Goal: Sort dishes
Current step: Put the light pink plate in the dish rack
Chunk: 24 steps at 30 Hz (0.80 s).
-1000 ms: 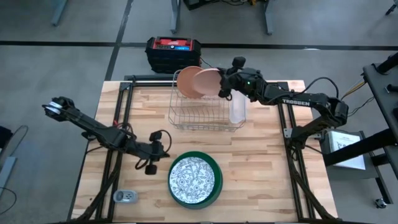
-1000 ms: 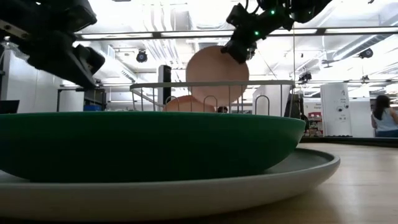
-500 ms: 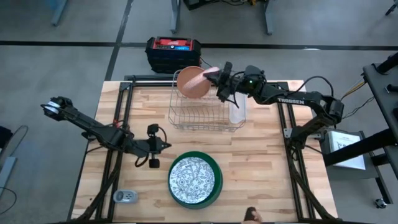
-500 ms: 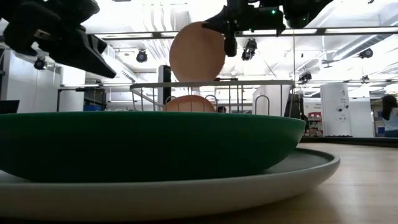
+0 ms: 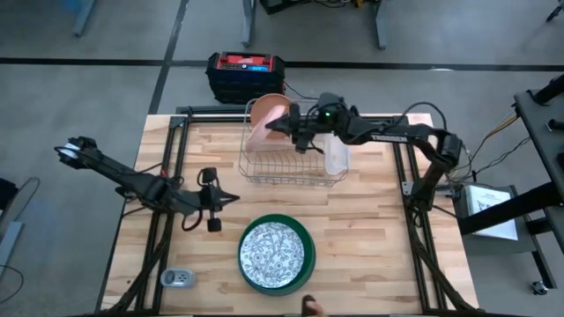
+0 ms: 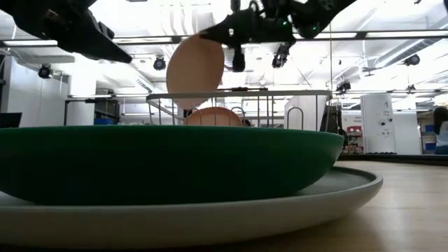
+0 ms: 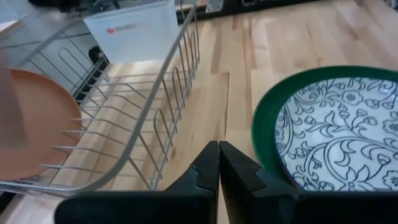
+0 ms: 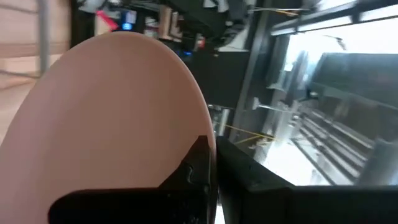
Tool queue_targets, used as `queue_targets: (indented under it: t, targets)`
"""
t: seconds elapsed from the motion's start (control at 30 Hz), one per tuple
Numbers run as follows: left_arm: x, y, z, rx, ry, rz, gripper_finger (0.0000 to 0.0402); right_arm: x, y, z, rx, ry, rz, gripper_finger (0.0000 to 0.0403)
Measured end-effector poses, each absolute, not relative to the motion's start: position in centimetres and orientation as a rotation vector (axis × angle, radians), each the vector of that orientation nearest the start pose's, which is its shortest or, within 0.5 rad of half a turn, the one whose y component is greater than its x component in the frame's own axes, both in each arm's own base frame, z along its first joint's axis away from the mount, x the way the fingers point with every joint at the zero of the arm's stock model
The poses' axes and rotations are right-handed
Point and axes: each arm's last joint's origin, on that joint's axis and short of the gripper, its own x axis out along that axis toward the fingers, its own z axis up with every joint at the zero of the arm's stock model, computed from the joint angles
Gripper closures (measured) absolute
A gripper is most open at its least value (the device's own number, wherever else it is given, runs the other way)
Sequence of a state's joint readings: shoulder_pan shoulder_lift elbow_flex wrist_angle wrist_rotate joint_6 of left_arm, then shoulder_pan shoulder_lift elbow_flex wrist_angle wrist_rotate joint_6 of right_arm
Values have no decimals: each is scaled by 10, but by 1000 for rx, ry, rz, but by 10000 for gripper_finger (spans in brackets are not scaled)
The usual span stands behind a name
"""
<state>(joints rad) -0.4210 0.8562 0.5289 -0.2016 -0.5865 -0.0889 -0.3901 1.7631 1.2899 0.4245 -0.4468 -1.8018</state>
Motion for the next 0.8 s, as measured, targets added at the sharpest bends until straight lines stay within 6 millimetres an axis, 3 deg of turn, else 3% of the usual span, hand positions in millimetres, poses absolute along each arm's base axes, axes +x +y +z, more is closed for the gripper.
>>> queue_targets:
  t: [0.3, 0.8]
  targets:
    - [164, -56, 240, 190, 430, 172, 401, 405, -151, 287, -1803, -11, 185, 403]
    - [163, -56, 241, 207, 427, 167, 401, 406, -151, 275, -1799, 49, 289, 403]
